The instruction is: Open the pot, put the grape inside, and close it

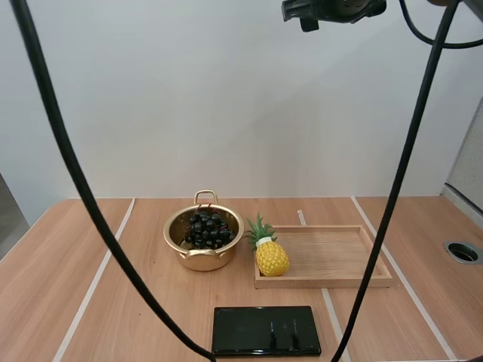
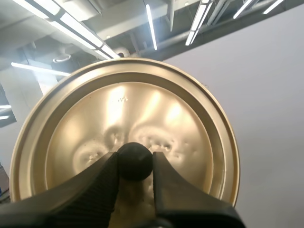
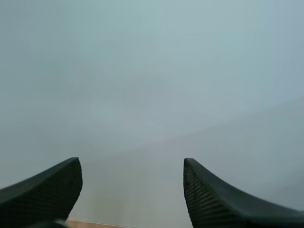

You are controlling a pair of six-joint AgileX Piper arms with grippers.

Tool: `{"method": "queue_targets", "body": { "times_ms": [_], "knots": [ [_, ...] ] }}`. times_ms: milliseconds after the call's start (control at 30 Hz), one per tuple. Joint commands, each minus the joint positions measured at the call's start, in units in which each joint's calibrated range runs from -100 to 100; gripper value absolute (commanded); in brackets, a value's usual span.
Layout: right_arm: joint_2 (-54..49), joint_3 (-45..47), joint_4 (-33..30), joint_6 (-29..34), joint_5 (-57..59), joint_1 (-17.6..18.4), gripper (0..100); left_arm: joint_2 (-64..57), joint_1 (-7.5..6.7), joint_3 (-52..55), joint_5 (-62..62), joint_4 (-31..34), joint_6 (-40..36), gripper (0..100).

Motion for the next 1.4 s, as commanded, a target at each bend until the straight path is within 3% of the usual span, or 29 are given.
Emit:
{"method": "queue_targets", "body": {
  "times_ms": [0, 67, 133, 267, 300, 567, 1367],
  "knots": [
    [-3.0, -0.6, -0.2, 1.1, 1.3, -0.9, 100, 1.8, 0.10, 0.3, 2.4, 0.8, -0.2, 0],
    [-4.6, -0.6, -0.2, 1.6, 2.4, -1.2, 100, 2.9, 0.10, 0.3, 4.4, 0.8, -0.4, 0],
    [-5.9, -0.6, -0.4, 2.9, 4.8, -1.2, 73, 4.2, 0.10, 0.3, 4.4, 0.8, -0.5, 0],
    [-8.0, -0.6, -0.5, 3.8, 11.1, -1.2, 5, 7.2, 0.10, 0.3, 4.4, -0.7, -0.8, 0],
    [-8.6, -0.6, -0.6, 3.8, 12.7, -1.2, 0, 7.9, 0.10, 0.3, 4.4, -1.2, -1.2, 0],
    [-12.9, -0.6, -2.5, 4.9, 19.3, -1.2, 0, 12.0, 0.10, 4.6, 4.4, -5.8, -2.8, 0],
    [-18.8, -0.5, -3.4, 5.0, 25.4, -1.2, 0, 12.0, 0.10, 47.8, 2.6, -16.3, 1.7, 0]
  ]
}}
